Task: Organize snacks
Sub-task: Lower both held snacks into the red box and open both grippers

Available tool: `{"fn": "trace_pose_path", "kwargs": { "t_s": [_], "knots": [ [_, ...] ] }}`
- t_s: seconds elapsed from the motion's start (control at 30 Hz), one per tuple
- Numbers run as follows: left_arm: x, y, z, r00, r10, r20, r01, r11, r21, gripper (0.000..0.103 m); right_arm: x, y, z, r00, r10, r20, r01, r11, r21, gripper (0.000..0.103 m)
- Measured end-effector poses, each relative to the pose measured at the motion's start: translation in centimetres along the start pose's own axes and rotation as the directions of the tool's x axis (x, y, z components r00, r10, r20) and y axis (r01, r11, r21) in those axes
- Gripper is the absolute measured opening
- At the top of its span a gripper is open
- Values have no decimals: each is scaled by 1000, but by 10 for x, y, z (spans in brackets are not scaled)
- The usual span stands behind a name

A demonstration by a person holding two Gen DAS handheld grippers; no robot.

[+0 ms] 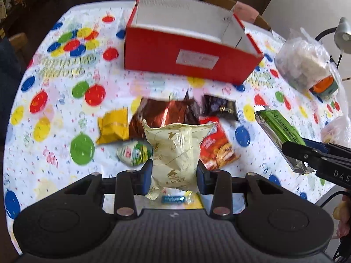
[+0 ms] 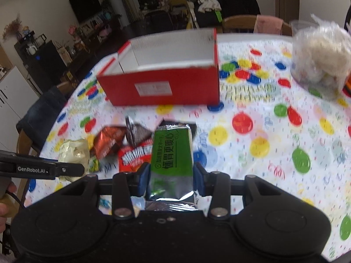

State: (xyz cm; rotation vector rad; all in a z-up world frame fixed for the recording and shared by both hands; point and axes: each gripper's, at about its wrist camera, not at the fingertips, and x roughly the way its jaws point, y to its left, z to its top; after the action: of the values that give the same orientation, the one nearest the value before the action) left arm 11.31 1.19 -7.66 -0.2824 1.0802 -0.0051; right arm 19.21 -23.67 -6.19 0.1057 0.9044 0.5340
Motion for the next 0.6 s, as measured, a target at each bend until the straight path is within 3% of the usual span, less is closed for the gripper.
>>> {"fn": "trace_pose_path", "kwargs": {
  "t_s": [0.27, 0.6],
  "knots": [
    [-19, -7, 47, 997, -2, 77, 1, 1000, 12, 39, -8, 2, 52, 996, 6, 93, -5, 1000, -19, 41],
    [-19, -14, 115, 989, 34, 145, -39, 999, 28, 39, 12, -4, 116, 987, -11, 160, 21, 998, -63, 41]
  ]
}}
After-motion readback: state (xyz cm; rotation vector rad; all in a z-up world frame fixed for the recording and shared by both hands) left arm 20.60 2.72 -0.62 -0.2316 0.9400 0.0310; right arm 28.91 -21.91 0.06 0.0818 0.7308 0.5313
